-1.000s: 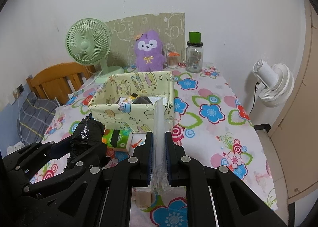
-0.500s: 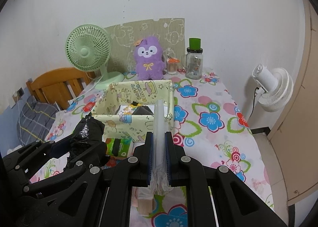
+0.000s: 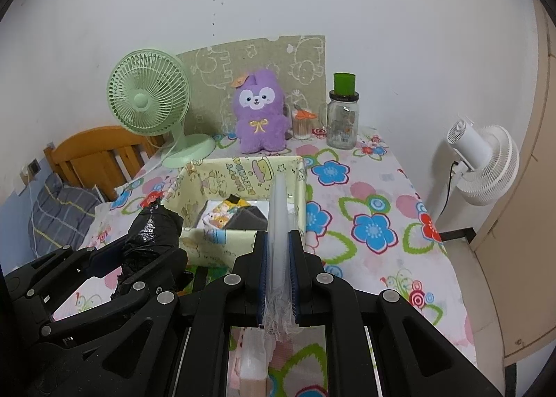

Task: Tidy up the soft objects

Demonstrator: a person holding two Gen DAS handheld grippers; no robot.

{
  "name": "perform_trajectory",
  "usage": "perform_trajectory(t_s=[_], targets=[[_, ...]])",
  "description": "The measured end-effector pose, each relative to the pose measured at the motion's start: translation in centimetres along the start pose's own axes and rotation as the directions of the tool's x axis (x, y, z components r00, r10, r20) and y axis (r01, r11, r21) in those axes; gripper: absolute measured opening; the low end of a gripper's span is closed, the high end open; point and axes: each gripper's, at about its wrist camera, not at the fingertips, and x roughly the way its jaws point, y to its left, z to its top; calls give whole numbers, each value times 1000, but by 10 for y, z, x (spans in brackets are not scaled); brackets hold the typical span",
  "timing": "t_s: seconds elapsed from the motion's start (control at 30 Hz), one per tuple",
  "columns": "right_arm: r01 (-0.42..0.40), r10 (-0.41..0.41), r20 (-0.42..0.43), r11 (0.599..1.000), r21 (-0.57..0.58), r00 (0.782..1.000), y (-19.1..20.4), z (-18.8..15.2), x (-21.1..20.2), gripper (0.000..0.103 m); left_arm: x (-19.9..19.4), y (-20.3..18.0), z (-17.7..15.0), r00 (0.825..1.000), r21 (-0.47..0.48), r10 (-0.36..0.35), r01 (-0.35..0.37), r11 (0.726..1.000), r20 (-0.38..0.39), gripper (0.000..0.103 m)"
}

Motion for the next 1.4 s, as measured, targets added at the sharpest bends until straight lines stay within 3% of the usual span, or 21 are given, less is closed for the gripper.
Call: perform_trajectory(t_s=[0.3,1.4], targets=[[-13,13,5,1000,1,1000,-1,17,16,14,13,4,17,1000,21,21,-21,1000,14,39],[-26,26,-58,1000,0,998,4,56,103,14,92,43,49,998,-45,9,-12,999,-62,39]])
